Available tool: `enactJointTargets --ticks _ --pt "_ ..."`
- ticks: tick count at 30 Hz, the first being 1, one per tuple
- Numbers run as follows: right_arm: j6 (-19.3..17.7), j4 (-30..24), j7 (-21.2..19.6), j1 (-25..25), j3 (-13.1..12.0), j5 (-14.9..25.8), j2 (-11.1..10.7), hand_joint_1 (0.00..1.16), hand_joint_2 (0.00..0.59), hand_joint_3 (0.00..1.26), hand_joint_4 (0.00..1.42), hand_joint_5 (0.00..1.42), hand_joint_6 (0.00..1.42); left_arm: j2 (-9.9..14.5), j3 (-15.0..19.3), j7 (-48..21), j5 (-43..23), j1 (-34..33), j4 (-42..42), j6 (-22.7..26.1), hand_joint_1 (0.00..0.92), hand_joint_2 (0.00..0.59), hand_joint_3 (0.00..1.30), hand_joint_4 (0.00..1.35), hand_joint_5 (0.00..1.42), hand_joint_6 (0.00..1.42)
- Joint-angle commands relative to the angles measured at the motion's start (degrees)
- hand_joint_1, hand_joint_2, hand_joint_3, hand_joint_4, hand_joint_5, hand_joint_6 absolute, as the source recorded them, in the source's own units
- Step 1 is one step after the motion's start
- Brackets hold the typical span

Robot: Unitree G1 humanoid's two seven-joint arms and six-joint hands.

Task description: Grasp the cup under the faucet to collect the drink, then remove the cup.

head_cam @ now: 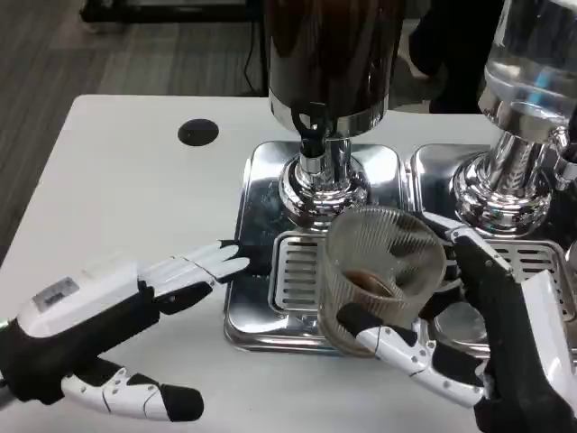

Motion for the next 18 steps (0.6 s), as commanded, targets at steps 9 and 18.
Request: enactJointTargets --ticks 9,18 --pt "-4.01 -1.29 -0.50 0.59 -0.30 0.61 -0.08 0.68 0.236 0.57 0.64 0.78 0.83 0.95 0.13 -0.89 -0.55 1.46 -0.76 0.18 0.000 0.105 0.09 0.00 0.00 0.07" --pt "-3.79 -1.39 -0.35 0.83 -0.38 0.80 0.06 0.68 0.236 0.57 0.64 0.78 0.84 1.29 0.24 -1.08 -0.50 1.30 -0.62 0.23 0.000 0.105 0.09 0.00 0.02 0.08"
